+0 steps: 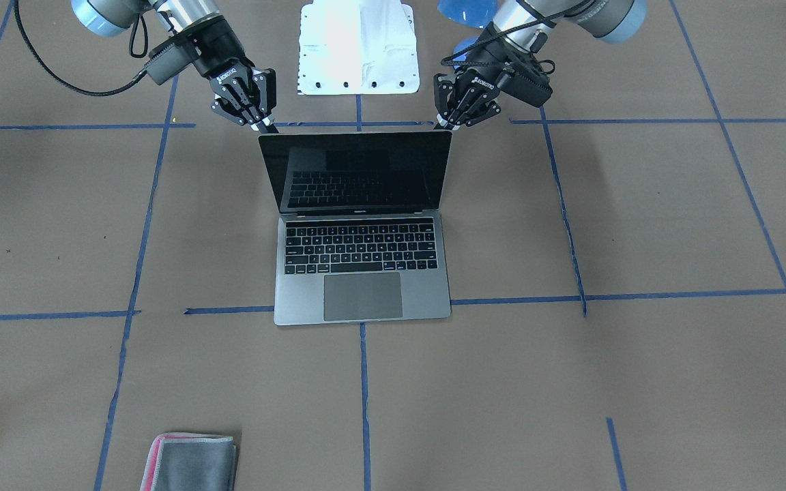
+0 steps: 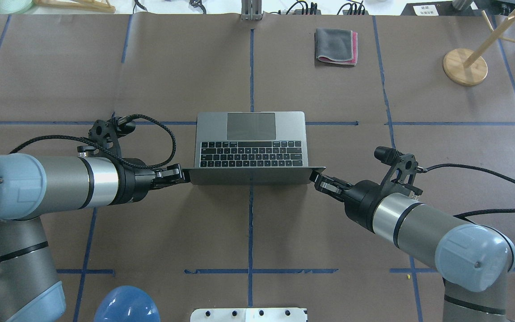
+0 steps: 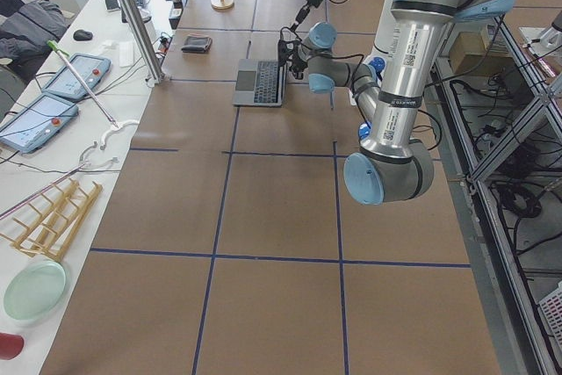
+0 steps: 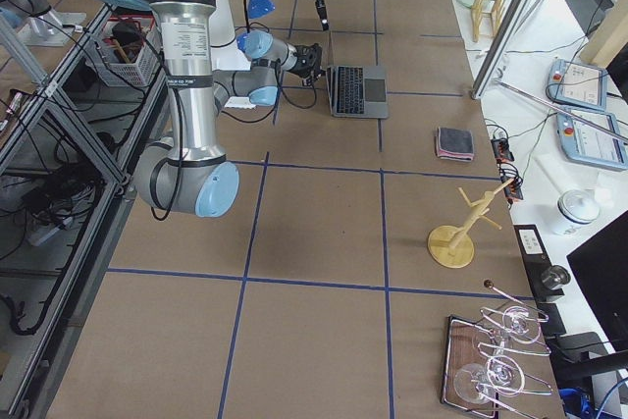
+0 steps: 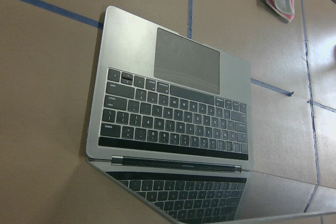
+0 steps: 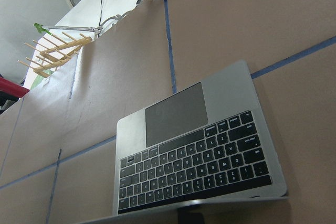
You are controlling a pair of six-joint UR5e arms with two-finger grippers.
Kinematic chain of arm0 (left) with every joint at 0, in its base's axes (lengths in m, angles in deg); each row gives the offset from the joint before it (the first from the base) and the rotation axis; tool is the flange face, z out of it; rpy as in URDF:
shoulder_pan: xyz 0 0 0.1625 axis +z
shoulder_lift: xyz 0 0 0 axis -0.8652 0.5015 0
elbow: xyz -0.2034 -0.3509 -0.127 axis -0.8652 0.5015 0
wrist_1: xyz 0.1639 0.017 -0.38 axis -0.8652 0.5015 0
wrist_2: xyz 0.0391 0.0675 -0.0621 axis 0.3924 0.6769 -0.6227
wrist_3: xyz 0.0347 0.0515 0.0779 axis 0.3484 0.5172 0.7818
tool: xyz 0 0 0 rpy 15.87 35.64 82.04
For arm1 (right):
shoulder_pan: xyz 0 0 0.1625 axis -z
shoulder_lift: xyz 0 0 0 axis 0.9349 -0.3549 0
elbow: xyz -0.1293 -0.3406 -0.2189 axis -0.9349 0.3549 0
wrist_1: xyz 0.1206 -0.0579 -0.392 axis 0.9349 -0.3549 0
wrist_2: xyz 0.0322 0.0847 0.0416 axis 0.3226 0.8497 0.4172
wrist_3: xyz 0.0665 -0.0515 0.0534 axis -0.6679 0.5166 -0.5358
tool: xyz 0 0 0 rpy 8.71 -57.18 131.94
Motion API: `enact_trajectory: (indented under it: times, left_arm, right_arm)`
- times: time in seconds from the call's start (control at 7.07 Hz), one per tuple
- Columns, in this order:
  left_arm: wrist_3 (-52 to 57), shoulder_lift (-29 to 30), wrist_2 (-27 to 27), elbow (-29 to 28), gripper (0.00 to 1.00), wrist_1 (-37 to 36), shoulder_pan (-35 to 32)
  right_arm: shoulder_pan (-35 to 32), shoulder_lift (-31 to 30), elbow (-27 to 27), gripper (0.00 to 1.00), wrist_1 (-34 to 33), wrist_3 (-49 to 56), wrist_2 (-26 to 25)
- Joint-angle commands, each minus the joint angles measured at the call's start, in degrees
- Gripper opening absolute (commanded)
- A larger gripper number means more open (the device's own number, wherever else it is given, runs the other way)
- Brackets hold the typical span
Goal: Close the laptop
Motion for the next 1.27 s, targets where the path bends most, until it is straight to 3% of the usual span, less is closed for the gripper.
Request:
enact_trajectory:
  times: [0.0, 0.28, 0.57, 0.85, 1.13]
  left_arm:
    - [0.01, 2.59, -0.01, -1.95, 0.00, -1.97, -1.33]
    - [0.01, 4.71, -0.10, -4.77, 0.00, -2.16, -2.74]
    - [0.01, 6.55, -0.10, -7.58, 0.00, -2.16, -3.97]
    - [0.10, 7.97, -0.19, -10.13, 0.00, -2.16, -5.28]
    - [0.27, 9.72, -0.19, -13.11, 0.00, -2.07, -5.81]
  right_arm:
    - [-1.41, 2.79, 2.75, 0.01, -0.68, 0.00, 0.03]
    - [-2.99, 4.74, 5.40, 0.02, -0.85, 0.00, 0.21]
    - [-6.41, 5.62, 7.68, 0.02, -0.85, 0.00, 4.15]
    - [-8.44, 10.61, 13.64, 0.02, -0.85, 0.00, 4.86]
    - [-10.64, 11.51, 16.21, 0.02, -0.85, 0.00, 6.96]
